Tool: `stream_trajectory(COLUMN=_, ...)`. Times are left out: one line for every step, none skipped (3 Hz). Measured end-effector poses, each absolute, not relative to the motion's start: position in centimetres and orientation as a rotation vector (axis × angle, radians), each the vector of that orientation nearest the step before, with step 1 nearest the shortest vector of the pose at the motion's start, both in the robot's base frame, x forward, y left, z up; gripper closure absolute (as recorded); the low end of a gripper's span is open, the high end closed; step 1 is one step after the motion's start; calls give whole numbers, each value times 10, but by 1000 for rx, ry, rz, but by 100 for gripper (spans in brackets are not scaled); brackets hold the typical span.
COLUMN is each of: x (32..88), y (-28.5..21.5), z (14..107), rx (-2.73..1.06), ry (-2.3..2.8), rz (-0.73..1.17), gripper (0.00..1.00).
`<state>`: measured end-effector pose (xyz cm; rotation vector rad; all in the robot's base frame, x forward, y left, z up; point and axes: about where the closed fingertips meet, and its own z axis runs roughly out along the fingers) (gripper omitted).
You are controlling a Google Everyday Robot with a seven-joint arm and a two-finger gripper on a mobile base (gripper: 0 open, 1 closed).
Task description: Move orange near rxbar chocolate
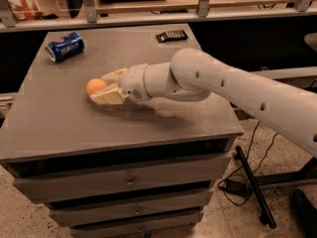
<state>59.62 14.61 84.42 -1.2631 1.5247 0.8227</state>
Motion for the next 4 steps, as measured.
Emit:
stream_trajectory(x=590, y=150, z=845, rx=-1310, ry=1510, rz=837, gripper=70)
stream_trajectory(x=601, y=133, z=854, rx=-1201, ry=1527, rz=779, gripper=99)
stream_trajectory(x=625, y=95, z=874, rx=-1002, ry=1539, rz=650, gripper=100)
stream_trajectory(x=644, y=53, z=890, rx=-805, ry=1562, rz=478, gripper=100)
